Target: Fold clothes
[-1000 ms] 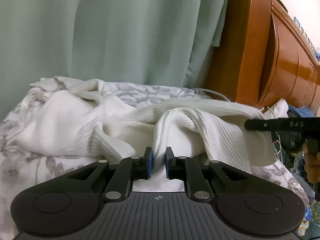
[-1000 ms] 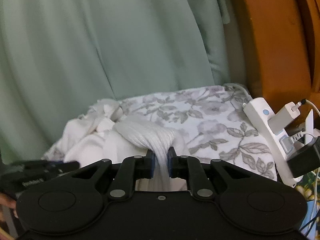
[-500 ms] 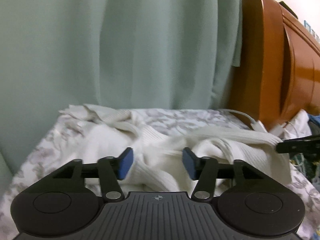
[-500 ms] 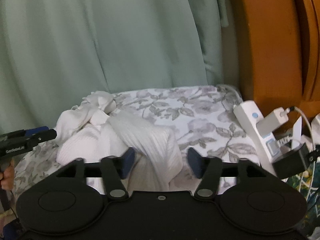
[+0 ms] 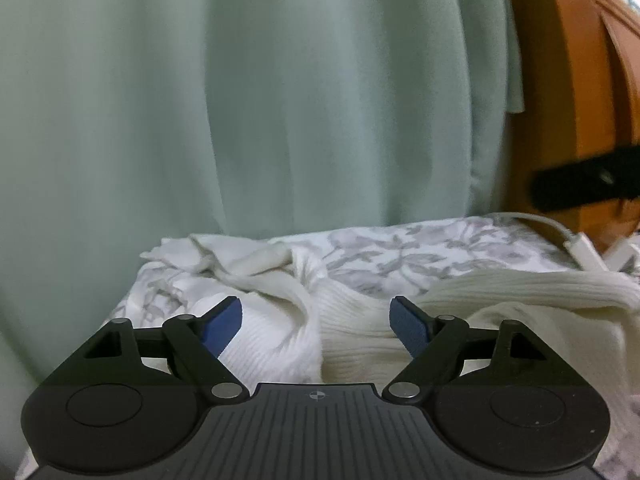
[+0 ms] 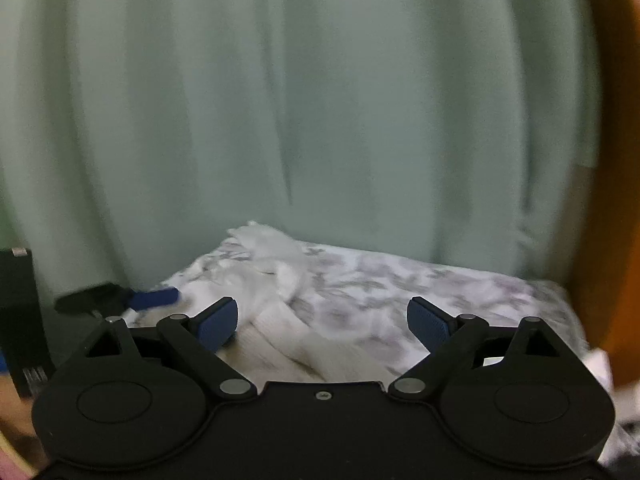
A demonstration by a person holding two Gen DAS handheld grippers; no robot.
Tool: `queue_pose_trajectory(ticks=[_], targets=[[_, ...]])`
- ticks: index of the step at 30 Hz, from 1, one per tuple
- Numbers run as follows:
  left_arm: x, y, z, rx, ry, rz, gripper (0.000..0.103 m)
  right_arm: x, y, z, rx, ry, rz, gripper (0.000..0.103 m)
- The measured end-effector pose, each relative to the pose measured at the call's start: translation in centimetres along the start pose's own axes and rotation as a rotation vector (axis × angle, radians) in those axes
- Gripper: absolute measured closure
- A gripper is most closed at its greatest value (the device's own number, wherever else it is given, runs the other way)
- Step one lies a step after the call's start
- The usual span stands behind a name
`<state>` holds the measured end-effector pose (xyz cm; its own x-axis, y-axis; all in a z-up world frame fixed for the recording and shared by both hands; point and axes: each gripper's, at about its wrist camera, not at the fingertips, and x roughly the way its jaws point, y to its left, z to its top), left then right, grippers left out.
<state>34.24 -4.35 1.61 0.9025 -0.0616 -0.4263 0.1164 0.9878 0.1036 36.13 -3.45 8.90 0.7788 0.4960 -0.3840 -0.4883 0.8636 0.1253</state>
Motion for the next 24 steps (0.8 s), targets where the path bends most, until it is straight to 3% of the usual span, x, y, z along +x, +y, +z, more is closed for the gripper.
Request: queue_pose_trajectory(ticks=[14,20,24], targets=[[3.4,2.0,-1.5,-0.020,0.031,0.084,0.042,11.9,2.0,2.4,-0.018,0.120,0.019,0.013],[3.7,2.0,-2.3,0.009,0.030,0.143,0.060,15.2,2.4,2.3,-0.033,0.173,0.023,0.019],[3.8,2.3,-2.8,0.014,0.048,0.142,0.064,17.1,2.6,2.2,-0.043,0.200,0.020,0.022]])
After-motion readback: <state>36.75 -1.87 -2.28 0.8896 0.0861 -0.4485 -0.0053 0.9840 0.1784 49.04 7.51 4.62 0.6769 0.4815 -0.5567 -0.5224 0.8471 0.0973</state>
